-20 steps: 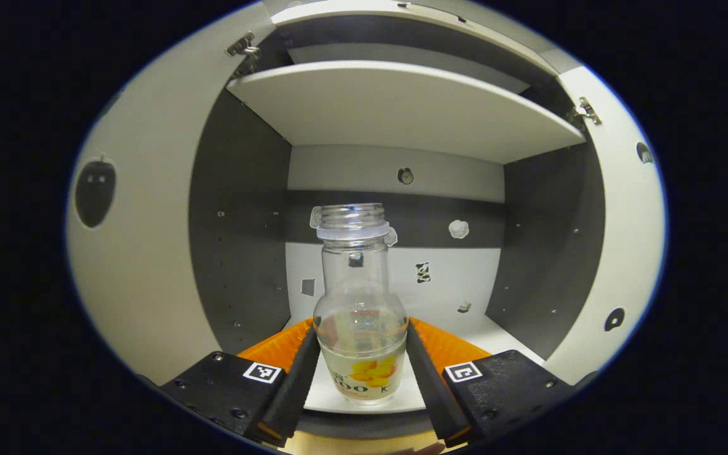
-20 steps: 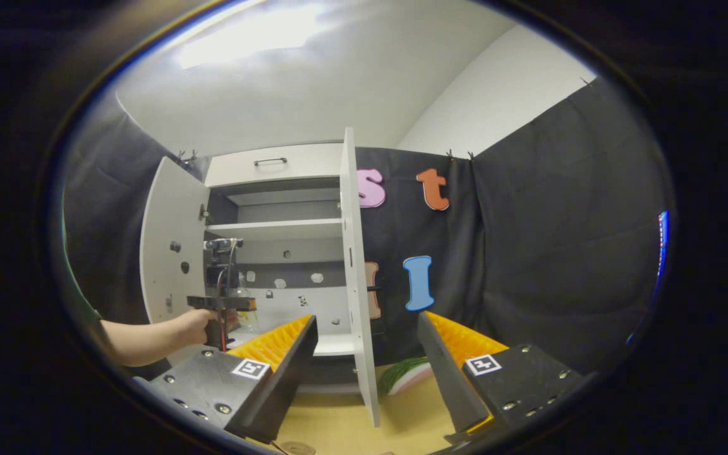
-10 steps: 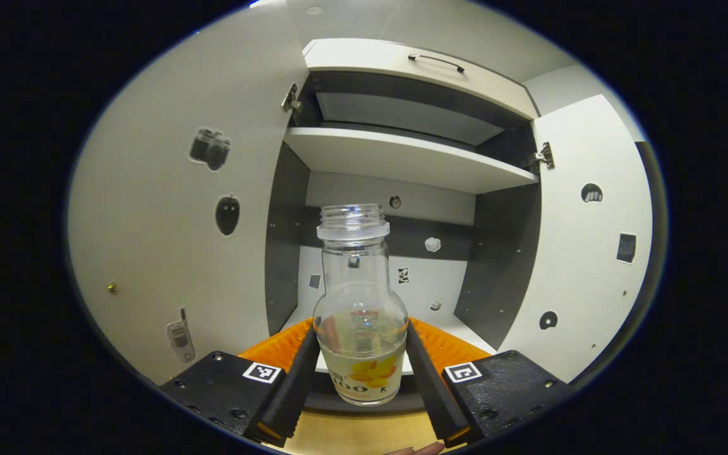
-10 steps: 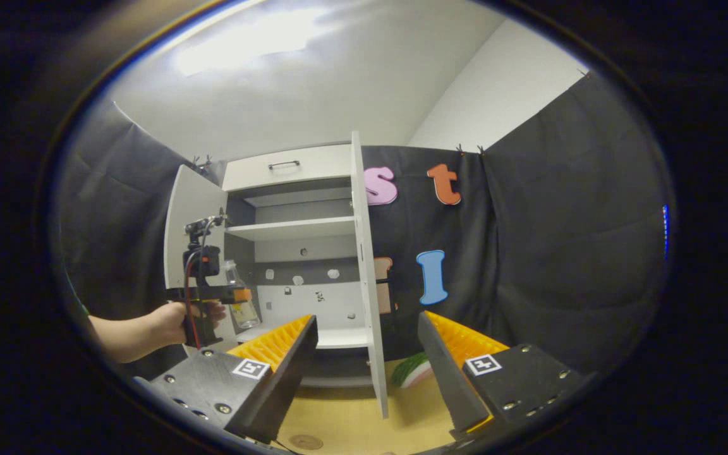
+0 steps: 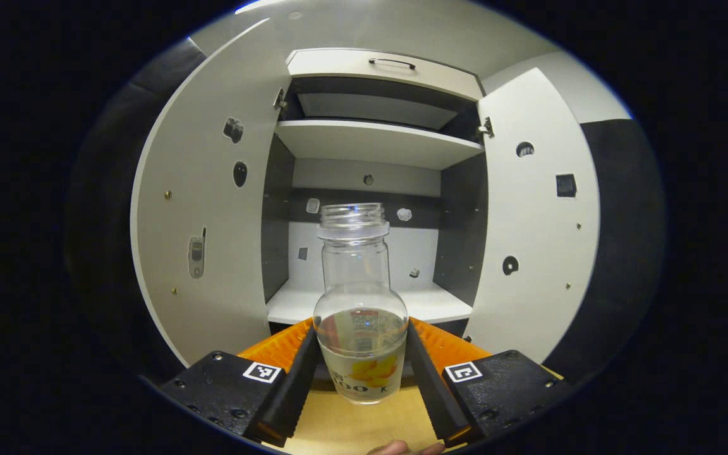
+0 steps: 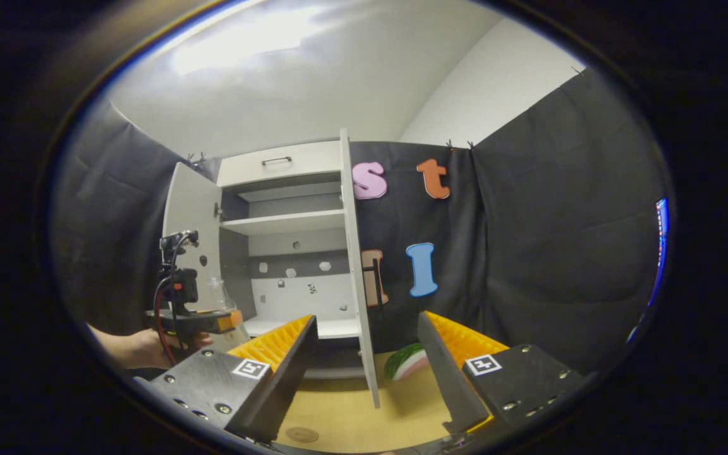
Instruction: Grasp the bottle in the cabinet with the left hand and place it on the coaster, then close the right door with the right hand and the left door with the left hand.
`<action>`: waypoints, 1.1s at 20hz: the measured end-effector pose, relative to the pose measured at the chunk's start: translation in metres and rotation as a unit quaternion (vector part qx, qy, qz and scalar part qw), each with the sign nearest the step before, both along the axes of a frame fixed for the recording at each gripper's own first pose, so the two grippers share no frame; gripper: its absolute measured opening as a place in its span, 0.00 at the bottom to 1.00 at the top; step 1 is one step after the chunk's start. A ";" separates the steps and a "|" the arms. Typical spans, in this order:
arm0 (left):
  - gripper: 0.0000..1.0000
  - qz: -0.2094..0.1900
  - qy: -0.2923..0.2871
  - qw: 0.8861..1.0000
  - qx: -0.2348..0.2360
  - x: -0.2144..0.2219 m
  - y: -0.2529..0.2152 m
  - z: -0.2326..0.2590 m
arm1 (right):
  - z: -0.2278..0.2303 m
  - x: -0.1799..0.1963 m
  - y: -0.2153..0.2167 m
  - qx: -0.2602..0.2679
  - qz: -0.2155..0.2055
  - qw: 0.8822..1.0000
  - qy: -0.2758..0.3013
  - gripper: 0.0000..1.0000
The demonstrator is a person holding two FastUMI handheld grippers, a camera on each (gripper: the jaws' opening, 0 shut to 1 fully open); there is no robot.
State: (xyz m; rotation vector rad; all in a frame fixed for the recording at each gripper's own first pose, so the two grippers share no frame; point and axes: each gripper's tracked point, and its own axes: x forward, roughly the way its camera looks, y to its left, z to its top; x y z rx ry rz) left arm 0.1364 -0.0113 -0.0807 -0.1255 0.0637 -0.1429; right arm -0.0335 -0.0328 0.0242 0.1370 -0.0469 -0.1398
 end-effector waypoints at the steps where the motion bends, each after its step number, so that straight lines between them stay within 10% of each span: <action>1: 0.77 -0.005 0.002 1.000 0.000 -0.005 -0.006 -0.009 | -0.003 0.001 0.001 0.000 -0.001 1.000 0.003 0.96; 22: 0.80 -0.171 0.056 0.983 0.047 -0.065 -0.095 -0.275 | -0.033 0.030 0.013 0.023 0.007 1.000 0.000 0.98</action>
